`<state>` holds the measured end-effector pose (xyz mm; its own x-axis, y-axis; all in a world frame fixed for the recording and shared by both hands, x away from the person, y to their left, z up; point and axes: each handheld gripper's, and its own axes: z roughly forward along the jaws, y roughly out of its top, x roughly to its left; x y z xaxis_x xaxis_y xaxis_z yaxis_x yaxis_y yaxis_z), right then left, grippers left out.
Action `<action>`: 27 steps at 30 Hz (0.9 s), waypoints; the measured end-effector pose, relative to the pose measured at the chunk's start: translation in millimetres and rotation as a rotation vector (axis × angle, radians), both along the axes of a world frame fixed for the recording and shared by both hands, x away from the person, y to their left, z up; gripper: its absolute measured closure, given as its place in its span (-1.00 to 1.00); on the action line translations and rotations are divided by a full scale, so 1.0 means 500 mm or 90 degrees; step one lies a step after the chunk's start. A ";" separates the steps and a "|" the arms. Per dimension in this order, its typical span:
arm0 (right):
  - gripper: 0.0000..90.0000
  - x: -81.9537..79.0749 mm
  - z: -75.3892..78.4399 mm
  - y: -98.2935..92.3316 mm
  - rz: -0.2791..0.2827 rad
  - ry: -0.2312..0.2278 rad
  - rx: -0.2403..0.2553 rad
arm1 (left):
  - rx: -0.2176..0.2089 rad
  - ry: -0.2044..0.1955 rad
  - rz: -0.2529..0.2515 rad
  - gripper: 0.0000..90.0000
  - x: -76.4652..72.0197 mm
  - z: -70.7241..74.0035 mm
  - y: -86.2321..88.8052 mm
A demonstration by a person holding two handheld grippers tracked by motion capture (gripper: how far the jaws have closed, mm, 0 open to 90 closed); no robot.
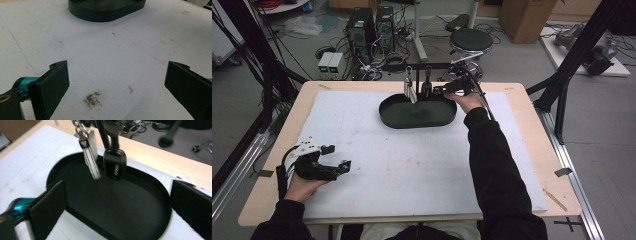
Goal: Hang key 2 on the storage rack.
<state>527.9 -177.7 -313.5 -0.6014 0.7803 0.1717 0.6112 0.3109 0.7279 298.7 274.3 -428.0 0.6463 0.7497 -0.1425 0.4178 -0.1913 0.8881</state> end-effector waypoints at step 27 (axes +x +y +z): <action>-0.98 -0.126 -0.021 -0.141 -0.020 -0.045 -0.012 | 0.001 0.004 0.015 -0.86 0.003 -0.001 0.005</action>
